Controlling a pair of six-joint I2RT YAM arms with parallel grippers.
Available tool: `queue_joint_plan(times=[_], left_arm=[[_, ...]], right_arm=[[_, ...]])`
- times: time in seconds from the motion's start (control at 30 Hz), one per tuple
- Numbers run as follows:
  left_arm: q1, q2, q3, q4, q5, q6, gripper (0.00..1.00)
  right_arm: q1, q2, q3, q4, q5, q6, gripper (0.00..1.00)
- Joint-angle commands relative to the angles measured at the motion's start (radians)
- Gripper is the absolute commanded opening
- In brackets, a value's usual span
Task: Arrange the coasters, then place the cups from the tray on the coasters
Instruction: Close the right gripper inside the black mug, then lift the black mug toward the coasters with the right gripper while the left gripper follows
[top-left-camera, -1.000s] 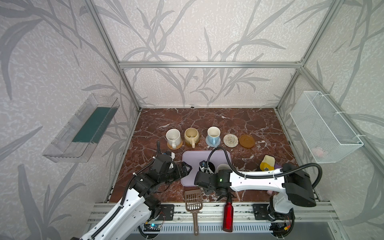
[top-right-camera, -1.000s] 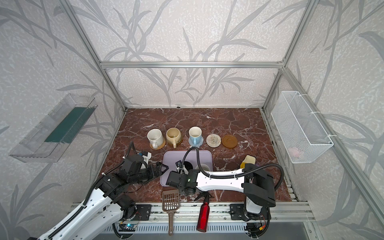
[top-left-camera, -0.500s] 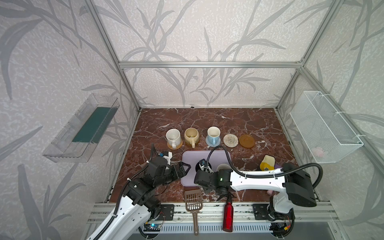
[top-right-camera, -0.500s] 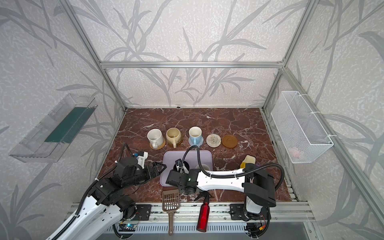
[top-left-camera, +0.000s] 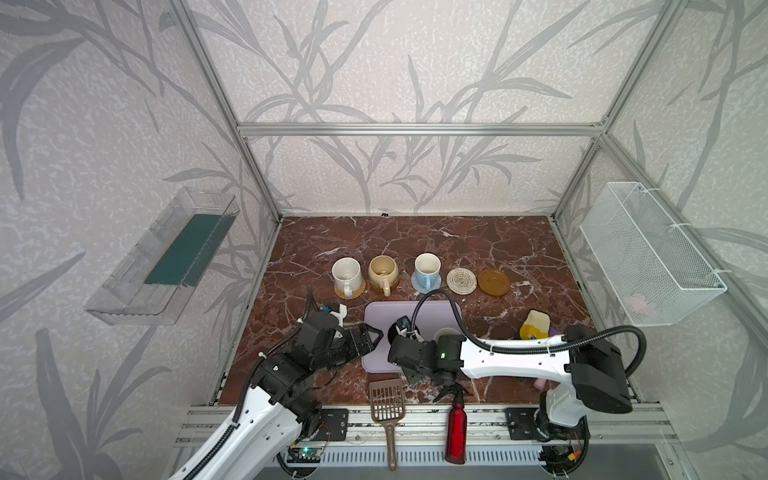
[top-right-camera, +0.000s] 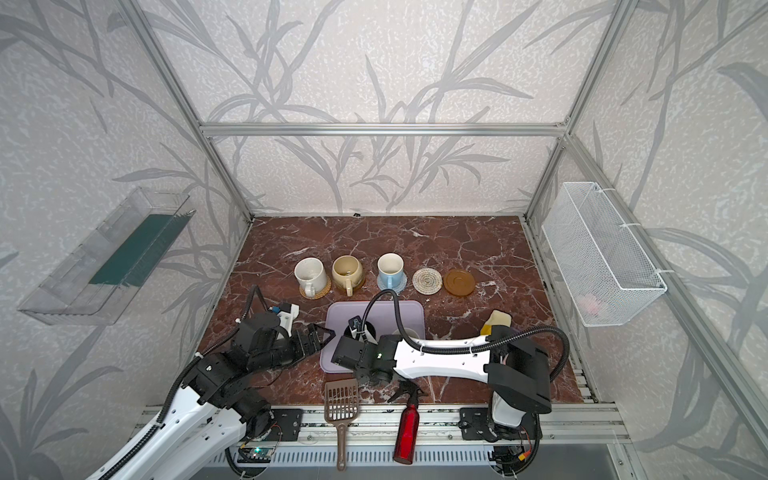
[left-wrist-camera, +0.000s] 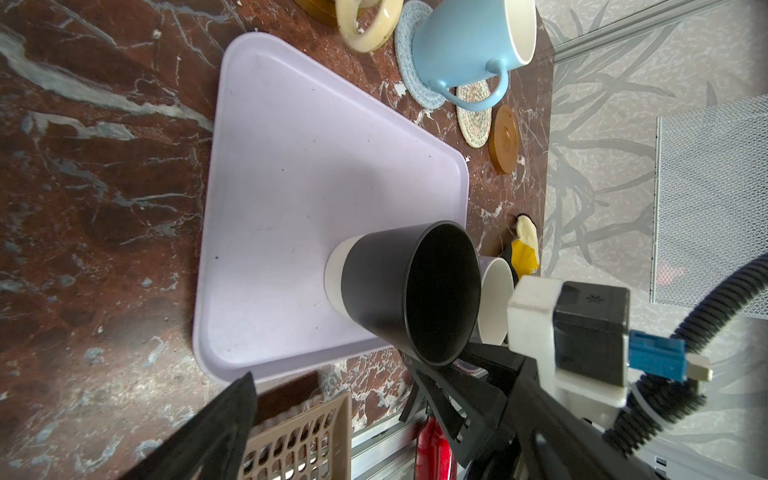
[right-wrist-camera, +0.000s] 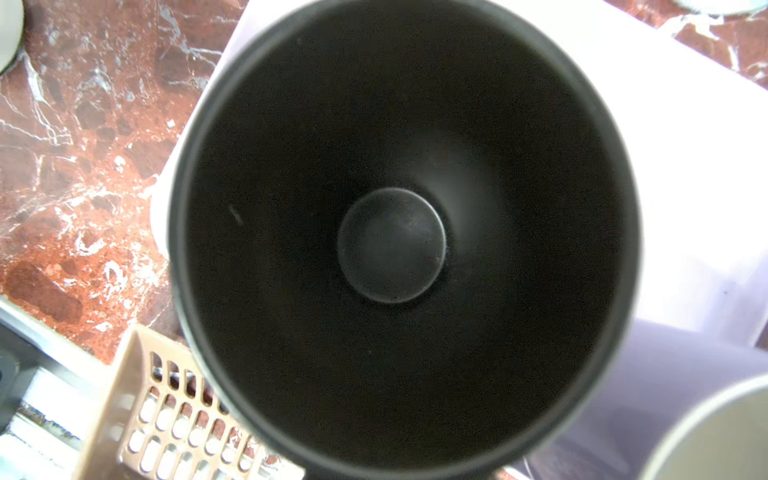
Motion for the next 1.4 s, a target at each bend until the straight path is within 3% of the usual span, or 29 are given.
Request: queue_joint_plan(times=[0.0, 0.67, 1.37], left_arm=[[0.005, 0.0, -0.001, 0.042, 0.007, -0.006, 0.98], [0.004, 0.005, 0.029, 0.176, -0.011, -0.08, 0.95], [0.001, 0.101, 0.129, 0.336, 0.01, -0.091, 0.99]], right_arm=[[-0.005, -0.042, 0.042, 0.047, 0.022, -0.029, 0.12], [-0.017, -0.133, 0.034, 0.121, 0.115, -0.036, 0.02], [-0.11, -0.325, 0.006, 0.103, 0.087, -0.098, 0.0]])
